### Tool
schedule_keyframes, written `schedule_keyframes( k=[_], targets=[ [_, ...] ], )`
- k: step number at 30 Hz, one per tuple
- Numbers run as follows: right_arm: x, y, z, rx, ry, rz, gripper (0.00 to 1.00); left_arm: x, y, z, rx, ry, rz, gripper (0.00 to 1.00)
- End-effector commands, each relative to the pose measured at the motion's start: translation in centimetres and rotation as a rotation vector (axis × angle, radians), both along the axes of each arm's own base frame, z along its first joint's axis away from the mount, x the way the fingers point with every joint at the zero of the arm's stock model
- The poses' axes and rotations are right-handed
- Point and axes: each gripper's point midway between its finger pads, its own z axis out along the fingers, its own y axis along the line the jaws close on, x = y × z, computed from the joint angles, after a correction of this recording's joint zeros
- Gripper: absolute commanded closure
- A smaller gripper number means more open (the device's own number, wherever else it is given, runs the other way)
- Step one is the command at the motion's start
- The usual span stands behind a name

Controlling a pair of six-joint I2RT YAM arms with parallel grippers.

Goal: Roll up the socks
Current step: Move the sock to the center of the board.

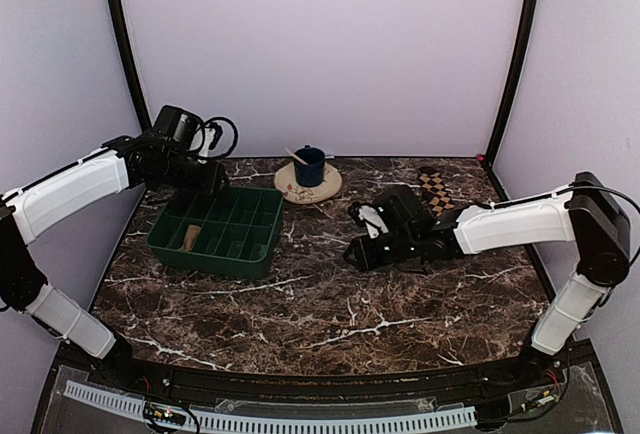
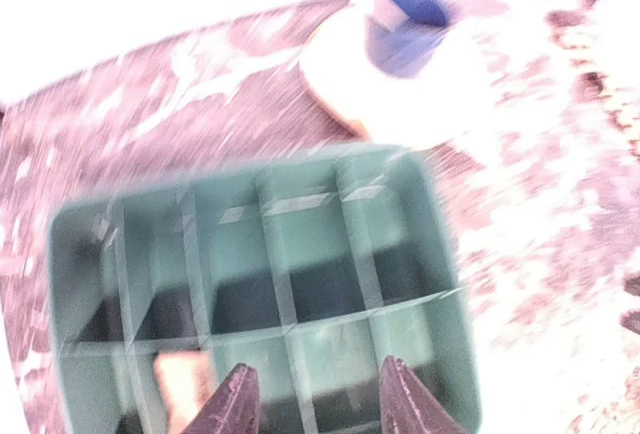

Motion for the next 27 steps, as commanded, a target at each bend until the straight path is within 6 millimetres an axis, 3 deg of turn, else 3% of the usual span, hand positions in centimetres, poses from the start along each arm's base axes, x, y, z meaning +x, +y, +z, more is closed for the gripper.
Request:
schedule_keyframes(
  k=[1, 5, 11, 15, 16, 19, 27],
  targets=[
    [5.4, -4.7, 3.7, -0.101, -0.235, -0.303, 0.65, 1.2, -3.5, 3.3, -0.089, -0.202, -0.088, 0.56],
    [8.3, -9.6, 6.8, -0.133, -0.373, -0.576, 0.82, 1.2, -6.1, 3.9, -0.139, -0.254, -0.158, 0.56],
    [10.8, -15.0, 8.2, -0.208, -0.422, -0.793, 0.89, 2.2, -9.7, 3.8, -0.166, -0.289, -0.239, 0.56],
    [12.6, -18.2, 7.4, -0.210, -0.377, -0.872, 0.88, 3.6, -12.8, 2.5, -0.140, -0.271, -0.297, 0.56],
    [13.0, -19.0, 7.2, -0.214, -0.363, -0.895, 0.88, 3.1, -14.5, 2.0, -0.131, -0.262, -0.335, 0.56],
    [13.9, -21.2, 5.9, -0.260, -0.325, -0.958, 0.82, 3.2, -16.9, 0.4, -0.093, -0.246, -0.389, 0.56],
    [14.5, -26.6, 1.8, -0.371, -0.166, -1.125, 0.75, 2.9, -20.7, -1.2, -0.063, -0.244, -0.477, 0.56]
  ],
)
